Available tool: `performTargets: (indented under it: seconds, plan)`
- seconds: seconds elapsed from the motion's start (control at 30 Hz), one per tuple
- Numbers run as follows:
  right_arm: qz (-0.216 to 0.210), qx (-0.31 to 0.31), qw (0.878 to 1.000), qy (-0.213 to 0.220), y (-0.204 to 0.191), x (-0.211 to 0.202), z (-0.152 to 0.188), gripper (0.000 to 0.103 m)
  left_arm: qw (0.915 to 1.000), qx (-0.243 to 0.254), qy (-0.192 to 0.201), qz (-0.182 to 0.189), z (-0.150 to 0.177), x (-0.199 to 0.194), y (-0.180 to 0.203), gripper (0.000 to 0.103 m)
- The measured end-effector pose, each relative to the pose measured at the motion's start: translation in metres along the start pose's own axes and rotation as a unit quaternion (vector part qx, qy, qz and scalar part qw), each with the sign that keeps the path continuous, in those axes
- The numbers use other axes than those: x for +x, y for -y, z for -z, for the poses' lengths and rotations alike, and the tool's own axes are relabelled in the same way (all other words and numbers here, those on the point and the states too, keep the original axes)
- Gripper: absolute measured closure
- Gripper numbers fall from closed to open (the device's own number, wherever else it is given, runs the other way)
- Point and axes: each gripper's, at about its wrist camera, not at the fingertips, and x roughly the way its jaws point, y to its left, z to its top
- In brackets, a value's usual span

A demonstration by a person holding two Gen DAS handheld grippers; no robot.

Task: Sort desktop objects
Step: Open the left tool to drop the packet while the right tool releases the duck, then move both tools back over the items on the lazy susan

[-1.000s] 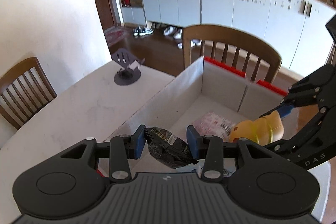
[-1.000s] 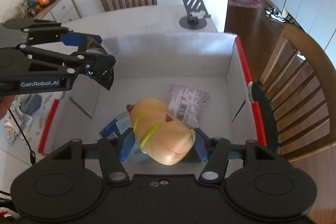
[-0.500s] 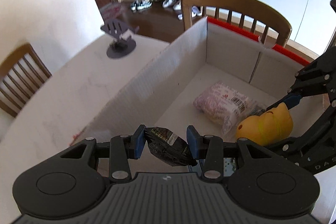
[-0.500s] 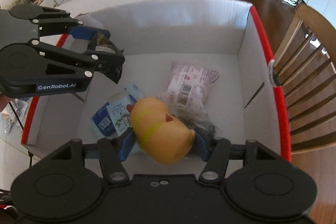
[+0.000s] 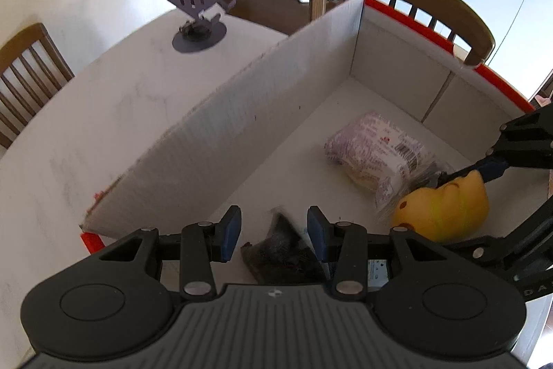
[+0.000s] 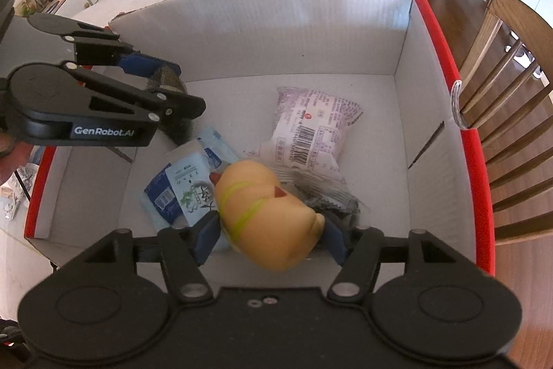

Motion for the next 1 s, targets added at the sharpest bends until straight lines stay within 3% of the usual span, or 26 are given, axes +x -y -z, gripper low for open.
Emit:
performTargets:
  seconds: [0.13, 0.3, 1.0]
  plan:
    - [-0.002, 0.002, 1.0, 0.007, 0.003, -0.007, 0.003, 0.031, 1.0, -0.004, -0.001, -0.004, 0.004, 0.001, 0.002, 0.061]
    - [-0.002, -0.001, 1.0, 0.02, 0.003, -0.019, 0.007, 0.028, 0.9999, -0.005, 0.009, -0.009, 0.004, -0.007, 0.002, 0.047]
    - [-0.014, -0.027, 0.997, 0.078, -0.014, -0.071, 0.016, 0.027, 0.9958, -0.048, 0.062, 0.047, 0.026, -0.076, 0.007, 0.04]
